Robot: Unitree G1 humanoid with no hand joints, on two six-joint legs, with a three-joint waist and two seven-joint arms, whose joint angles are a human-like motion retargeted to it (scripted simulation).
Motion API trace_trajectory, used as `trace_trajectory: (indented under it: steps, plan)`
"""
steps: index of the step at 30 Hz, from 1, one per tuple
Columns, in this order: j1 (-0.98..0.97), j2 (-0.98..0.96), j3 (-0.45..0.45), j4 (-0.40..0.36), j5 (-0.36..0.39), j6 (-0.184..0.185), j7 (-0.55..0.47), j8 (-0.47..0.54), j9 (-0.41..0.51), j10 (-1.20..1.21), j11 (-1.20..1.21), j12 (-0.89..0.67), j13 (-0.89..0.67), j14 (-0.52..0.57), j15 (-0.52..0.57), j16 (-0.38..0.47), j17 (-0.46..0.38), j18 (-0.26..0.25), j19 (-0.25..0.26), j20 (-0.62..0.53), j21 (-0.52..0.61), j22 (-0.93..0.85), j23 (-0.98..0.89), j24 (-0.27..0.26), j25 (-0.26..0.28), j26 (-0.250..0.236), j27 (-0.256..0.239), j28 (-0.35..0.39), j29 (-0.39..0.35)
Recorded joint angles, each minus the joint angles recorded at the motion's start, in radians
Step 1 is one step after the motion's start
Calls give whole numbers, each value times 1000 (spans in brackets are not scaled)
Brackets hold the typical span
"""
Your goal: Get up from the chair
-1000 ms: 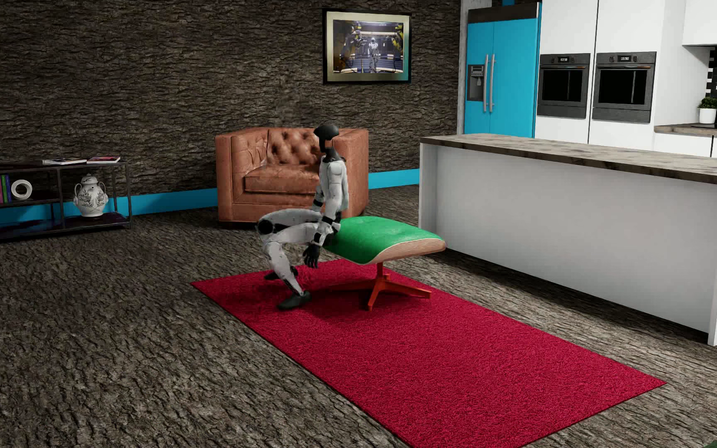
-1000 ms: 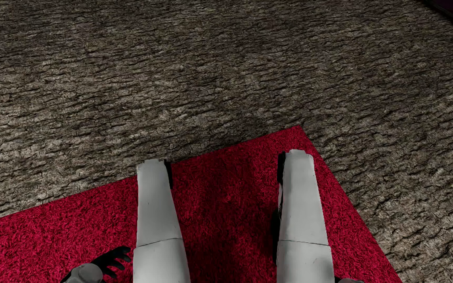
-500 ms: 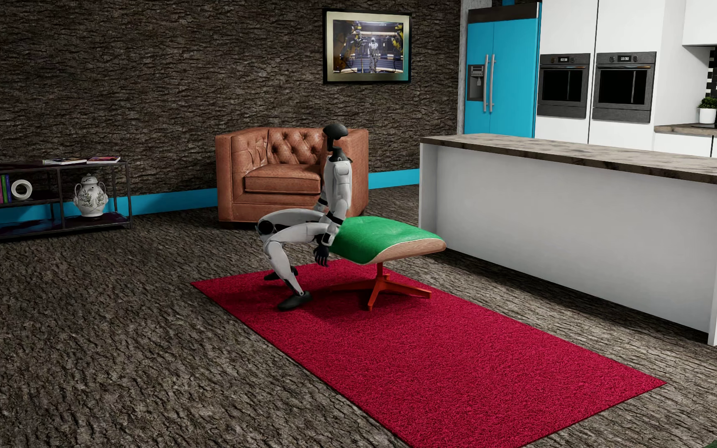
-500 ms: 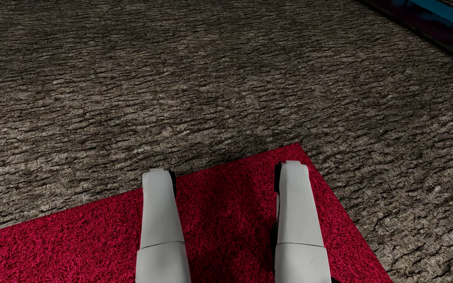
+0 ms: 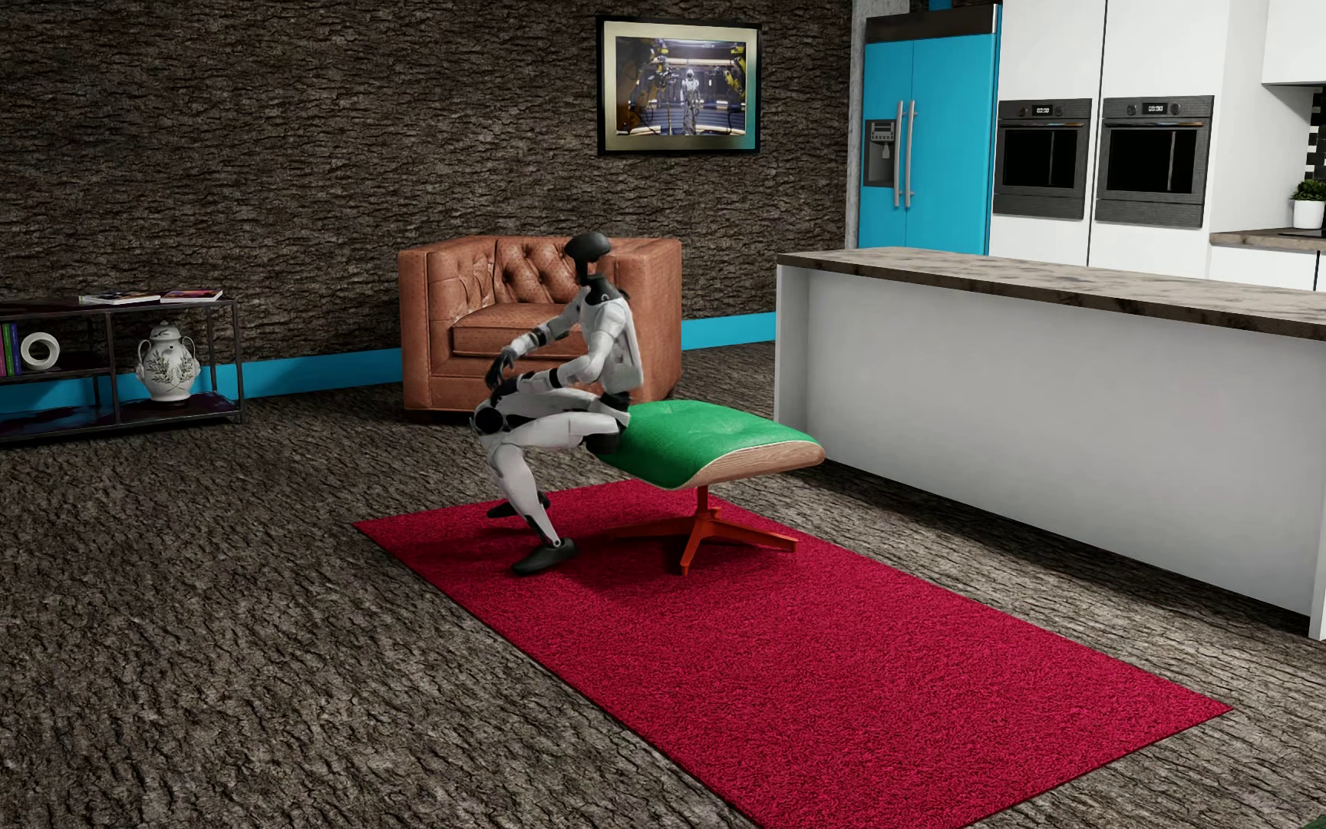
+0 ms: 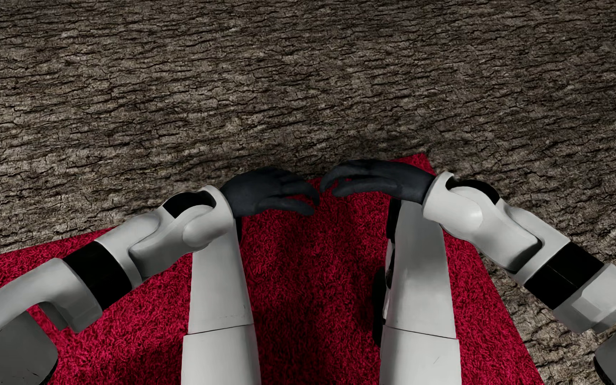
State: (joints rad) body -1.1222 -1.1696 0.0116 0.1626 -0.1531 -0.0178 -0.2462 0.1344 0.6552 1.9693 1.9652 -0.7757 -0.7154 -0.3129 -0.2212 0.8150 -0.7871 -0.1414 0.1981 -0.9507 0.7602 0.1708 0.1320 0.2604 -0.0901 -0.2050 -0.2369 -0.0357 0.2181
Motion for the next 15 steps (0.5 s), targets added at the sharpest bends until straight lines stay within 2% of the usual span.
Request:
trace_trajectory:
  steps: [1,2,3,5,8,10,12,13,15]
  plan:
    - [-23,-21,1,4,2,-1,-1,2,15,4,3,-79,-46,-5,-7,-15,-7,-7,3,-84,60,3,3,25,7,-29,-21,-33,-59]
    - [-42,-42,-1,3,-3,-2,-4,6,44,7,8,-139,-83,-12,-13,-29,-18,-19,5,-150,79,20,11,34,23,-38,-44,93,-163]
    - [-64,-65,-3,1,-6,0,-8,9,71,11,14,-162,-106,-19,-21,-19,-34,-23,7,-172,77,14,-7,23,39,-32,-51,177,-207]
    - [-132,-129,-3,-6,-1,3,-16,14,114,23,24,-223,-153,-28,-35,48,-81,-22,16,-217,103,-80,-89,-9,76,-37,-73,252,-297]
    - [-245,-239,-2,-19,-11,13,-30,27,173,36,41,-302,-221,-52,-69,117,-163,-30,36,-288,131,-163,-208,-32,120,-56,-111,423,-428]
    - [-304,-302,-2,-21,-19,21,-27,36,204,29,43,-343,-269,-72,-99,161,-211,-37,40,-311,155,-206,-255,-31,124,-79,-127,489,-478]
    - [-326,-330,-6,-21,-17,27,-19,36,221,3,22,-360,-330,-95,-125,183,-230,-42,35,-315,195,-225,-272,-38,129,-98,-145,516,-493]
    - [-317,-322,-6,-23,-14,31,-9,31,225,-23,-2,-357,-343,-103,-137,178,-224,-38,29,-312,204,-212,-260,-34,124,-106,-151,524,-494]
    - [-267,-271,-5,-25,0,33,12,14,218,-119,-95,-326,-312,-101,-142,141,-185,-28,9,-290,188,-155,-210,-20,100,-102,-141,487,-470]
